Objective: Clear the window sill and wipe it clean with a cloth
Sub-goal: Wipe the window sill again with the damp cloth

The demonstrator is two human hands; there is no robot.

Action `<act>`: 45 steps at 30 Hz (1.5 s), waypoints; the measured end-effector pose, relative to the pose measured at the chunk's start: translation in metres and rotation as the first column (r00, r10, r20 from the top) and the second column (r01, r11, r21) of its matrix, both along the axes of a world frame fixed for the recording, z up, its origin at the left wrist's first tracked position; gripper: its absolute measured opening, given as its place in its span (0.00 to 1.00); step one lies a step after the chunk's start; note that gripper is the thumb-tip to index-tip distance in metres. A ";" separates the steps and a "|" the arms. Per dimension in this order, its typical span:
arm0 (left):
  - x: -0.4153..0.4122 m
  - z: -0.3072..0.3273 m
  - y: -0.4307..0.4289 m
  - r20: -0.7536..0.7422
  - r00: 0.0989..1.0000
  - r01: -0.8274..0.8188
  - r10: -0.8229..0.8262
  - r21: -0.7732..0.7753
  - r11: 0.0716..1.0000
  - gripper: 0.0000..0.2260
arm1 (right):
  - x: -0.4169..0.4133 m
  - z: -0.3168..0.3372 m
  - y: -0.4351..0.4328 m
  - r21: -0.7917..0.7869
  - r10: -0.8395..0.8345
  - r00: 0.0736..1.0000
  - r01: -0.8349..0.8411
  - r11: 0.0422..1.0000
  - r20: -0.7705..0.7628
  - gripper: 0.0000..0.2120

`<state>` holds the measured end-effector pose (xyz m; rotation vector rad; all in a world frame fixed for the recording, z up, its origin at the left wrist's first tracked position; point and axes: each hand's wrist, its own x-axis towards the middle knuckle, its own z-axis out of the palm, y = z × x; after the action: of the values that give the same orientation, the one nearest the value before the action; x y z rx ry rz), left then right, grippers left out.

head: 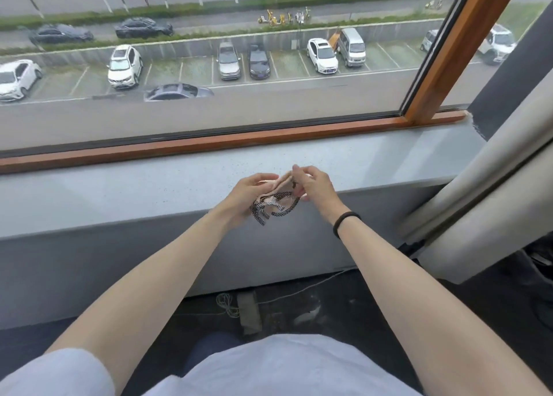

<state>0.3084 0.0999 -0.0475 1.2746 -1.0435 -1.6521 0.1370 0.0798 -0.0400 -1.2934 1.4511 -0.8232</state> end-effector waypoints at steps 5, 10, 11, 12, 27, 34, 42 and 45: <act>0.045 0.029 -0.002 -0.248 0.969 -0.011 0.016 0.021 1.000 0.12 | 0.042 0.023 -0.021 -0.086 0.028 0.998 -0.023 0.996 0.058 0.10; 0.093 0.036 0.002 -0.112 0.993 -0.037 0.038 0.014 0.999 0.14 | 0.090 0.030 -0.027 -0.050 0.190 0.981 -0.188 0.981 0.048 0.06; 0.104 0.034 0.002 -0.068 0.995 -0.065 0.066 0.010 0.998 0.13 | 0.102 0.028 -0.026 -0.065 0.206 0.979 -0.205 0.977 0.006 0.05; 0.119 0.033 0.003 -0.012 0.995 -0.104 0.104 0.004 0.995 0.13 | 0.117 0.027 -0.026 -0.083 0.220 0.973 -0.225 0.971 -0.061 0.03; 0.286 -0.004 -0.091 0.858 0.334 0.098 0.390 -0.443 0.891 0.18 | 0.270 -0.019 -0.040 -0.075 0.215 0.696 -0.361 0.929 -0.685 0.20; 0.278 -0.012 -0.102 0.926 -0.041 0.536 0.376 -0.297 0.790 0.16 | 0.323 -0.040 -0.045 -0.238 0.029 0.655 -0.315 0.919 -0.755 0.13; 0.324 -0.023 -0.090 0.920 -0.050 0.230 0.388 -0.367 0.901 0.08 | 0.349 -0.043 -0.036 -0.256 0.031 0.658 -0.335 0.907 -0.752 0.14; 0.276 -0.023 -0.103 0.918 0.084 0.401 0.387 -0.386 0.831 0.10 | 0.346 -0.047 -0.037 -0.229 0.013 0.663 -0.276 0.933 -0.749 0.10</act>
<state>0.5842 -0.0030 -0.0701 1.9284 -2.1386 0.0505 0.4832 0.0430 -0.0871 -2.1470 1.8374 -0.4267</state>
